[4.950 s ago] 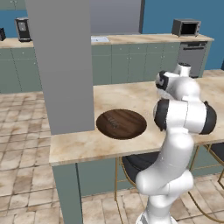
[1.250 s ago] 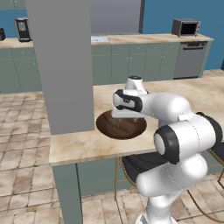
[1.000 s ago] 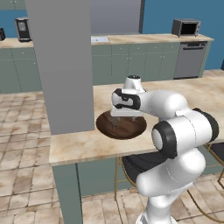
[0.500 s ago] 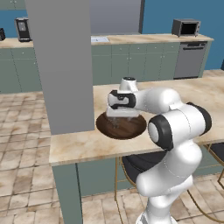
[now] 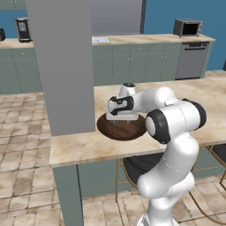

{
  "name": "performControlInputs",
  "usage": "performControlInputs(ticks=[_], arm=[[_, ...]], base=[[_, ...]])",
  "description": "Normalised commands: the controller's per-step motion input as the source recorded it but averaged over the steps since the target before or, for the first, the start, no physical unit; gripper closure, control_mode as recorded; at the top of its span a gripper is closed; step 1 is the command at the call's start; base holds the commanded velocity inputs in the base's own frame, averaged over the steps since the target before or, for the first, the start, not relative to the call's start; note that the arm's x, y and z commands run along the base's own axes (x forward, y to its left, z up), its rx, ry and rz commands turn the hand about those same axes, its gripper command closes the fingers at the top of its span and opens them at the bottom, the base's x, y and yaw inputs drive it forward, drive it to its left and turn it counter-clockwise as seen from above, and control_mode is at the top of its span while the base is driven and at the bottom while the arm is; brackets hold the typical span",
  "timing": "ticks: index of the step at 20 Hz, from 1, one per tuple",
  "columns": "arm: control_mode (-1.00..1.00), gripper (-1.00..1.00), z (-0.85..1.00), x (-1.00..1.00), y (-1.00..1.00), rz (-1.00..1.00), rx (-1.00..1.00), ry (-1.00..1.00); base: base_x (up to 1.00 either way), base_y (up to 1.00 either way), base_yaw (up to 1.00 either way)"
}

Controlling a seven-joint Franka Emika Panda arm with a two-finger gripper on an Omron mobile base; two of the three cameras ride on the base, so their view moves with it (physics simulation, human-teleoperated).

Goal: There are four ice cubes in the ice bowl. Place two ice cubes in each glass of water.

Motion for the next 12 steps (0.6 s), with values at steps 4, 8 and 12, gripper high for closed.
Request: performControlInputs(ticks=[4,8,12], arm=[[-1.00,-1.00,-0.11,0.11,0.00,0.00,0.00,-0.07],[-1.00,-1.00,-0.09,0.09,0.00,0.00,0.00,-0.04],[-1.00,-1.00,-0.18,0.08,0.00,0.00,0.00,-0.01]], base=[[0.00,0.00,0.00],[0.00,0.00,0.00],[0.00,0.00,0.00]])
